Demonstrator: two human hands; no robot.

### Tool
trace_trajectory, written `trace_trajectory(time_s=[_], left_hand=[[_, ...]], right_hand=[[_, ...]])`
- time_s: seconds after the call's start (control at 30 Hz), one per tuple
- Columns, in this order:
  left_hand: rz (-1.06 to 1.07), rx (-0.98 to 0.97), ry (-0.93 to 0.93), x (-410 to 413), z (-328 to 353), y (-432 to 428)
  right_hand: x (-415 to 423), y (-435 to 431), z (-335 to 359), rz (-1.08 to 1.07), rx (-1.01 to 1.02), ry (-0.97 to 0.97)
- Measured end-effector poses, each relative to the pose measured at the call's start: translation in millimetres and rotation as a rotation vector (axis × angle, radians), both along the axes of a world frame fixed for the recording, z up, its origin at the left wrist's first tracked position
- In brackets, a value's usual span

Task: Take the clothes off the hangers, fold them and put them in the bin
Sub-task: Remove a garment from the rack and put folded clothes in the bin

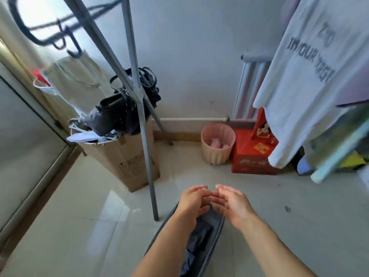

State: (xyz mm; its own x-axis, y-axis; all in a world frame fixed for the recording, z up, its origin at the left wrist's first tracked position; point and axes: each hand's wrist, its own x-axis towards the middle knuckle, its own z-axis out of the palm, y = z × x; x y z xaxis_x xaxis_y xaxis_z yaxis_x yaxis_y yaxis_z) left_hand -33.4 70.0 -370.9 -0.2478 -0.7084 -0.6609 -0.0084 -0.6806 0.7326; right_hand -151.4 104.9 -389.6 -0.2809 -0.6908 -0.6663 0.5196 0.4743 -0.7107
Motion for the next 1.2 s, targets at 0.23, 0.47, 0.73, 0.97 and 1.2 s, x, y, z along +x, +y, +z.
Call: trace_trajectory(time_s=[0.23,0.47,0.73,0.97,1.2], left_hand=[[-0.038,-0.201,0.068,-14.0,111.1,5.5],[-0.103,-0.419,0.154,-40.5,201.0,1.5],[-0.191,-0.670,0.196,-62.5,271.9,3.8],[-0.146,-0.708,0.204,-62.2,287.9,13.5],[-0.048,-0.694,0.180,-50.3,288.1,8.3]], right_hand=[[-12.6,12.6,111.5,-0.036,-0.197,0.188],[-38.3,13.3,212.3,-0.065,-0.430,0.444],[-93.9,22.4,353.1,-0.355,-0.784,1.333],[-162.1,-14.2,398.5,-0.202,-0.177,1.718],[-177.4,-22.7,395.6,-0.233,-0.264,1.754]])
